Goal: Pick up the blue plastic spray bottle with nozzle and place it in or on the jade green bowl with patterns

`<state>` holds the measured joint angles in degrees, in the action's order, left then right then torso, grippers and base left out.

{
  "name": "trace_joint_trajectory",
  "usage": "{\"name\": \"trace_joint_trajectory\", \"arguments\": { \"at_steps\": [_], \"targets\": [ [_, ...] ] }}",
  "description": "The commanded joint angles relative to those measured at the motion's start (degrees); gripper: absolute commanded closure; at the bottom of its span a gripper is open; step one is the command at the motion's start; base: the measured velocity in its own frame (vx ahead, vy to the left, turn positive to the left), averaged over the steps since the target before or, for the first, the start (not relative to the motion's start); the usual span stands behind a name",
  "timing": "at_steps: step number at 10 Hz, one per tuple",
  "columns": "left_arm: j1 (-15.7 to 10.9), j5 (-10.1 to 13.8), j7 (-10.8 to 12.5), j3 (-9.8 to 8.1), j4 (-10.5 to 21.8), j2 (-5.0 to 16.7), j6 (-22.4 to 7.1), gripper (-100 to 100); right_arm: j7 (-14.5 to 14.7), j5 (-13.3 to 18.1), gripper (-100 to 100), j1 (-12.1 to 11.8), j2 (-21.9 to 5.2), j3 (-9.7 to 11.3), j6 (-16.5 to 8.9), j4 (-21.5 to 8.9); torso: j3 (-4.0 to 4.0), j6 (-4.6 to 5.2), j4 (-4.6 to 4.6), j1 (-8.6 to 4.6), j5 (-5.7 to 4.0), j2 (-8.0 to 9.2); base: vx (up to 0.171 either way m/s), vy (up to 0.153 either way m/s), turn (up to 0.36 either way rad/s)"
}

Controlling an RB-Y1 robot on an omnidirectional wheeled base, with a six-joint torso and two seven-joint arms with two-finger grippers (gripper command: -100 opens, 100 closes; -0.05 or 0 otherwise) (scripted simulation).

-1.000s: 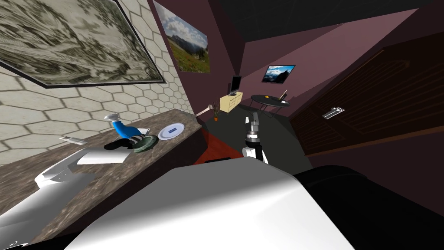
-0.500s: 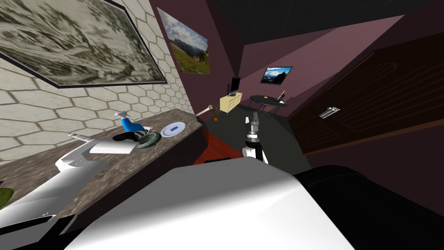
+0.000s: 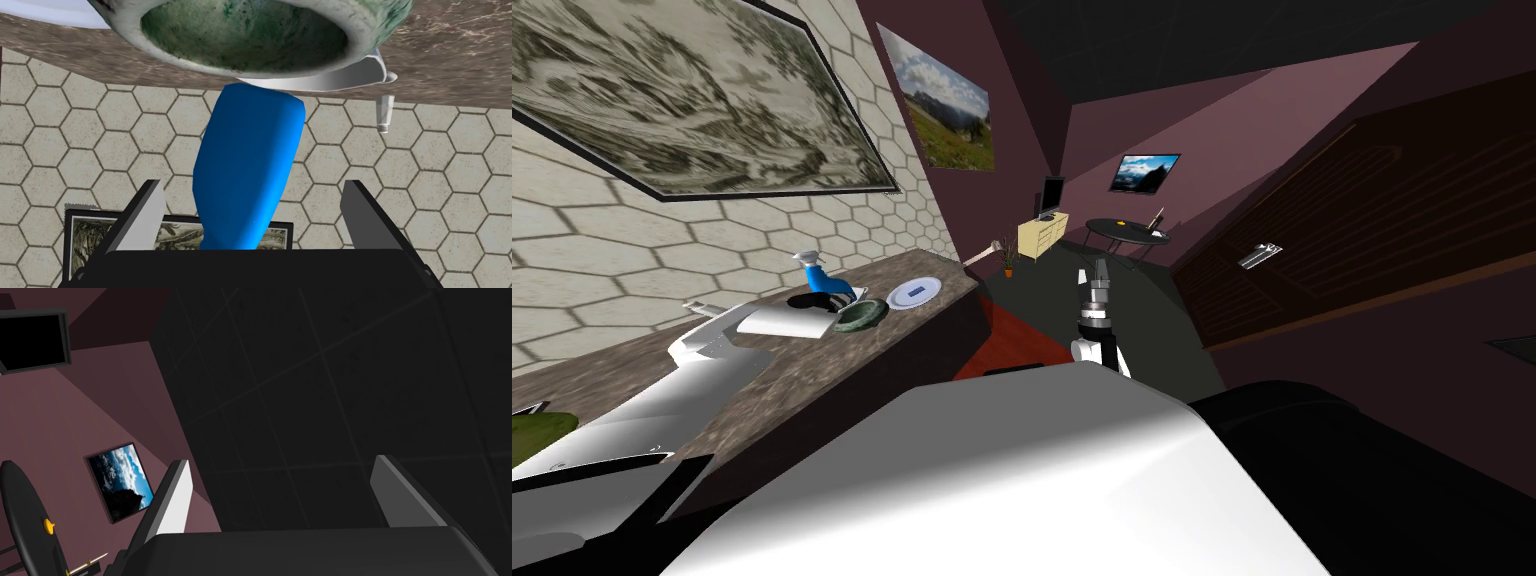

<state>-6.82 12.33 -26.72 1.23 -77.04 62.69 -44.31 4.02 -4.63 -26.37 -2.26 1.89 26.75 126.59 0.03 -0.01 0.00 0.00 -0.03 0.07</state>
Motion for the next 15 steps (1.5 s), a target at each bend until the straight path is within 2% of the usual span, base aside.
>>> {"name": "trace_joint_trajectory", "arguments": {
  "at_steps": [1, 2, 3, 4, 7, 8, 10, 14, 15],
  "targets": [
    [-2.9, 0.4, 0.0, -0.15, -0.6, 0.4, -0.4, -100, 0.0, 0.0, 0, 0.0, 0.0, 0.0, 0.0, 0.0, 0.0, 0.0, 0.0, 0.0, 0.0, 0.0, 0.022, -0.004, -0.002],
    [-5.4, 0.8, -1.5, 3.21, 3.6, 2.7, -2.7, -100, 0.0, 0.0, 0, 0.0, 0.0, 0.0, 0.0, 0.0, -0.05, 0.0, -0.02, -0.01, 0.0, -0.08, -0.135, -0.012, -0.087],
    [-7.4, 0.8, -1.5, 4.83, 5.1, 2.8, -3.9, -100, 0.0, 0.0, 0, 0.0, 0.0, 0.0, 0.0, 0.0, 0.17, -0.01, 0.05, -0.01, 0.0, 0.35, -0.224, -0.008, -0.037],
    [-8.9, 0.8, -1.5, 6.05, 5.1, 2.8, -4.3, -100, 0.0, 0.0, 0, 0.0, 0.0, 0.0, 0.0, 0.0, 0.39, -0.05, 0.14, 0.01, 0.02, 0.69, -0.132, 0.006, 0.017],
    [-14.0, 0.8, -1.5, 6.05, 5.1, 2.8, -4.3, -100, 0.0, 0.0, 0, 0.0, 0.0, 0.0, 0.0, 0.0, 0.02, -0.02, 0.01, 0.04, 0.01, 0.02, 0.008, 0.008, 0.002],
    [-16.4, 1.2, -3.0, 9.06, 8.5, 5.2, -7.1, -100, 0.0, 0.0, 0, 0.0, 0.0, 0.0, 0.0, 0.0, -0.05, -0.01, -0.03, 0.03, 0.01, -0.08, -0.158, 0.004, -0.078],
    [-18.9, 1.2, -3.0, 11.94, 10.8, 5.2, -8.1, -100, 0.0, 0.0, 0, 0.0, 0.0, 0.0, 0.0, 0.0, 0.4, -0.06, 0.15, 0.07, 0.03, 0.7, -0.163, 0.004, -0.015],
    [-26.0, 1.2, -3.0, 12.25, 10.9, 5.2, -8.1, -100, 0.0, 0.0, 0, 0.0, 0.0, 0.0, 0.0, 0.0, -0.03, -0.02, -0.02, -0.01, 0.0, -0.06, 0.006, -0.004, 0.001],
    [-25.3, 1.1, -3.3, 12.44, 11.5, 4.9, -7.9, -100, 0.0, 0.0, 0, 0.0, 0.0, 0.0, 0.0, 0.0, -0.04, -0.02, -0.02, 0.01, 0.01, -0.07, 0.006, 0.002, -0.004]
  ]
}}
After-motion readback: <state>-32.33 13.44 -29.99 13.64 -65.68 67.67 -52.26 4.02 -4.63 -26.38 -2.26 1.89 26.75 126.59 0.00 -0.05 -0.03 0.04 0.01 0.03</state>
